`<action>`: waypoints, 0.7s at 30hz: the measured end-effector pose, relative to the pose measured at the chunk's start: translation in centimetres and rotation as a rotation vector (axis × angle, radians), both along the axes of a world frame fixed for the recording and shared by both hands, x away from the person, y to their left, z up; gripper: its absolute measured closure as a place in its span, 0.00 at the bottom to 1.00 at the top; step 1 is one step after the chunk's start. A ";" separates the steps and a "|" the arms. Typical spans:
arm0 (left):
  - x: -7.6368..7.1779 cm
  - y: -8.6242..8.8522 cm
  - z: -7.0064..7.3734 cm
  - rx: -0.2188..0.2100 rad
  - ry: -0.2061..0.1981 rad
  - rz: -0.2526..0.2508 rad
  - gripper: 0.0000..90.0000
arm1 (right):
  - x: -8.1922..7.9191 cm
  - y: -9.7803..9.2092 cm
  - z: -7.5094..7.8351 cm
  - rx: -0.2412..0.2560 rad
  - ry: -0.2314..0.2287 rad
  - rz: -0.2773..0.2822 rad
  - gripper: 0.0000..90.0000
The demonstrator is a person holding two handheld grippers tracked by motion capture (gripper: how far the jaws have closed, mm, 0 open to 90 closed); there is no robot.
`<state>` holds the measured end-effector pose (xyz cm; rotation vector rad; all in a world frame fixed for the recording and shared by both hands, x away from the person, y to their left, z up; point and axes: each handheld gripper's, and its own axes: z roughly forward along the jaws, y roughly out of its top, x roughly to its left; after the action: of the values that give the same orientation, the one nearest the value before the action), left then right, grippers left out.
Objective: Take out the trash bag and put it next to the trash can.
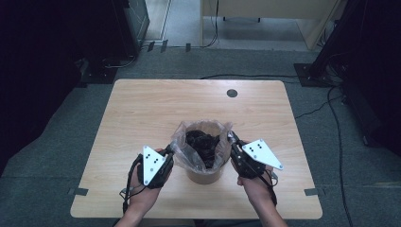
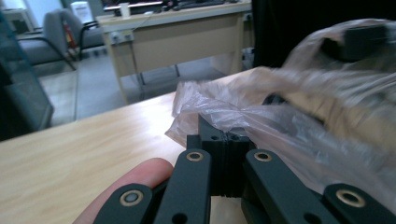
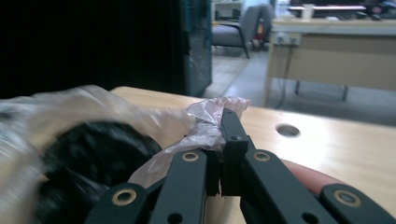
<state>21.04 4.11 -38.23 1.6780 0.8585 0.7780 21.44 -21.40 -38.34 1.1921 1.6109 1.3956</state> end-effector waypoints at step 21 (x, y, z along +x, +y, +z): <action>2.1 -0.5 0.2 -0.019 0.117 -0.129 0.71 | -2.0 -2.7 -0.4 0.136 0.066 0.091 0.75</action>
<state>23.13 3.59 -37.99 1.7571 0.8257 0.5875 19.44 -24.11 -38.69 1.2689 1.6560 1.5598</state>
